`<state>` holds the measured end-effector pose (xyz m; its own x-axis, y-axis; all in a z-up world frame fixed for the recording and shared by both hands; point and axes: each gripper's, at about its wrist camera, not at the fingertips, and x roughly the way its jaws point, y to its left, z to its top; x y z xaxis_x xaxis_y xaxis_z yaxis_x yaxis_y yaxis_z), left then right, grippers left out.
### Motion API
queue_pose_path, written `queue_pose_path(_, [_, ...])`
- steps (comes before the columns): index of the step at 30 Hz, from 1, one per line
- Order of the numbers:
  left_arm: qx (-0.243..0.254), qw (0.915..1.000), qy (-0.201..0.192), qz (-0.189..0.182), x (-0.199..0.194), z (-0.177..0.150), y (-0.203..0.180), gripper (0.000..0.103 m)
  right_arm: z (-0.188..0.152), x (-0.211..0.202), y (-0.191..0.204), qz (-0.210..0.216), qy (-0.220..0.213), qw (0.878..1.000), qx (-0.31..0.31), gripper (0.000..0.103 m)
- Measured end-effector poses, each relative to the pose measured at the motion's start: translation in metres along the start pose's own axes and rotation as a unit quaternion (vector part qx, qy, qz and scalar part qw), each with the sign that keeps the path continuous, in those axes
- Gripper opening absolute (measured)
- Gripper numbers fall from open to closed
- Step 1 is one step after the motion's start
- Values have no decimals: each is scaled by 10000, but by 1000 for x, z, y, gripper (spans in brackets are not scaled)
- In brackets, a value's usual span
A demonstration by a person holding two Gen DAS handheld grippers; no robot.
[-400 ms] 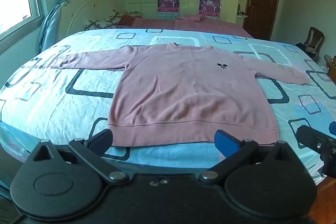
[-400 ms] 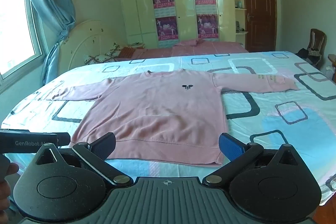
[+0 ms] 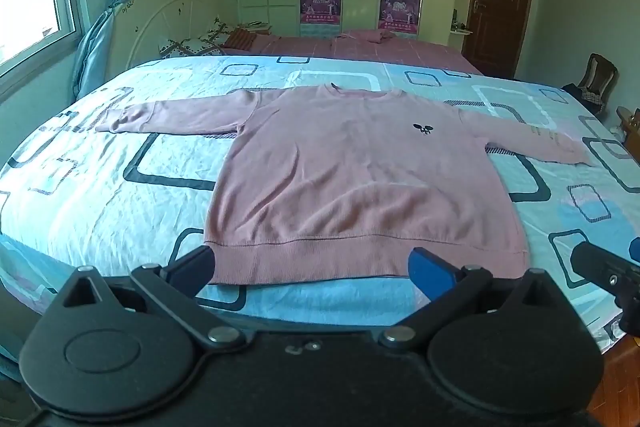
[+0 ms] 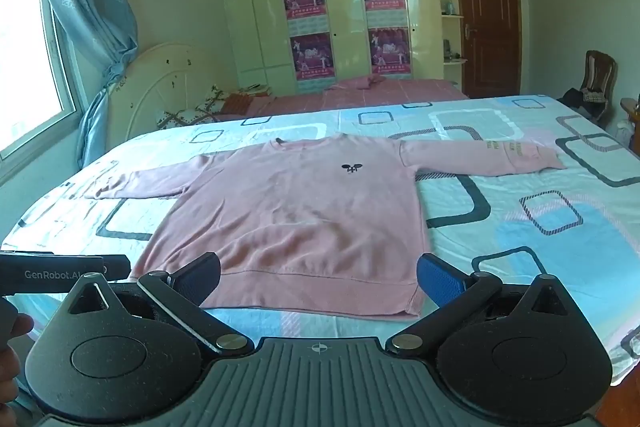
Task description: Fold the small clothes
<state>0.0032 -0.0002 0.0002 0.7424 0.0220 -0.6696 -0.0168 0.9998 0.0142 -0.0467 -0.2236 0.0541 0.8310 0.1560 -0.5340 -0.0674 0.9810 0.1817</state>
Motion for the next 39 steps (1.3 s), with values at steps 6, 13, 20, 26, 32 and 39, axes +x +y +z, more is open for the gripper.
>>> queue_pose_path(6, [11, 10000, 21, -2, 0, 1, -1, 102, 1, 1, 0, -32, 6, 10000, 4, 103])
queue_pose_path(13, [-31, 10000, 50, 4, 4, 3, 1, 102, 1, 1, -1, -42, 20, 10000, 18, 103])
queue_pose_path(20, [-53, 10000, 60, 24, 6, 5, 3, 102, 3, 2, -1, -43, 25, 10000, 26, 103])
queue_pose_path(26, [-49, 10000, 62, 20, 6, 6, 3, 102, 4, 3, -4, -38, 17, 10000, 32, 103])
queue_pose_path(32, [-22, 10000, 71, 8, 8, 8, 2, 102, 4, 4, -5, -49, 24, 10000, 52, 103])
queue_pose_path(39, [-8, 10000, 78, 3, 9, 8, 1, 102, 4, 4, -7, -58, 17, 10000, 73, 103])
